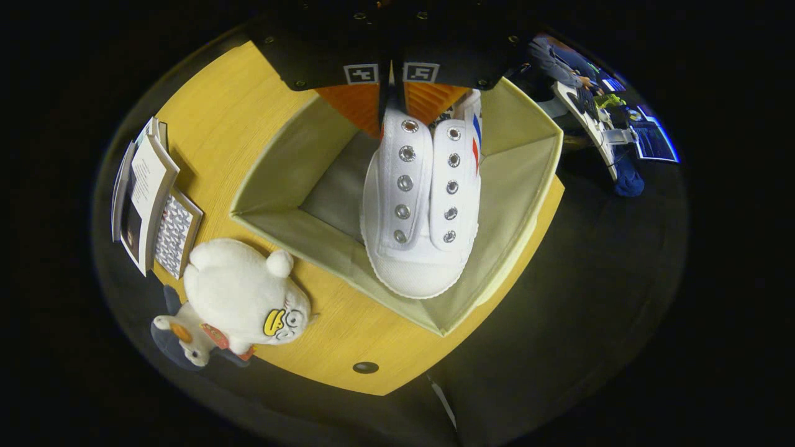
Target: Open the storage box then place both shoes into the box .Put the left shoe in first, then the right shoe, with the right side of both shoes facing outward in a uniform manner.
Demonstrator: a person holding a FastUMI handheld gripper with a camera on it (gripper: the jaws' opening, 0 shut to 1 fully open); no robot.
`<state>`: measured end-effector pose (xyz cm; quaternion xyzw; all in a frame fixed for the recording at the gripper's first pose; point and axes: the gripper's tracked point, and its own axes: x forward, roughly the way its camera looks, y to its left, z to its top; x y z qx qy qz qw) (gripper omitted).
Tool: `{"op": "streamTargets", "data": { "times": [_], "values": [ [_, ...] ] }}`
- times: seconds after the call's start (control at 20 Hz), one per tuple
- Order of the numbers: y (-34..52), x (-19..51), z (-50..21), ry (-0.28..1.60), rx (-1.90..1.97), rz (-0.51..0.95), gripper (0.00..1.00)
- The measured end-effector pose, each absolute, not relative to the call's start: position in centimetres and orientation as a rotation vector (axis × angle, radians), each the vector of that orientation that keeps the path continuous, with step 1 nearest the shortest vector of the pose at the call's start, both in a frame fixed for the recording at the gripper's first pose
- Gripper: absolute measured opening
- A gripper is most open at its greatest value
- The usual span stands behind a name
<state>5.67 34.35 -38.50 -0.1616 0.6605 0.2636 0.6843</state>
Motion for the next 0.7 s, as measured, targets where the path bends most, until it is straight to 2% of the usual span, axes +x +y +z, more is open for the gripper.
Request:
{"op": "streamTargets", "data": {
  "times": [0.15, 0.25, 0.3, 0.35, 0.4, 0.6, 0.7],
  "values": [
    [34.0, 5.2, -39.2, 1.519, -0.326, 0.57, 0.01],
    [35.3, 4.3, -38.4, 1.536, -0.246, 0.609, 0.13],
    [36.0, 3.8, -37.8, 1.538, -0.206, 0.641, 0.26],
    [35.9, 3.7, -37.2, 1.527, -0.198, 0.656, 0.28],
    [35.7, 3.8, -36.5, 1.507, -0.203, 0.672, 0.39],
    [33.9, 4.2, -33.5, 1.417, -0.24, 0.699, 0.93],
    [32.7, 3.9, -31.8, 1.383, -0.229, 0.704, 0.95]
  ]
}}
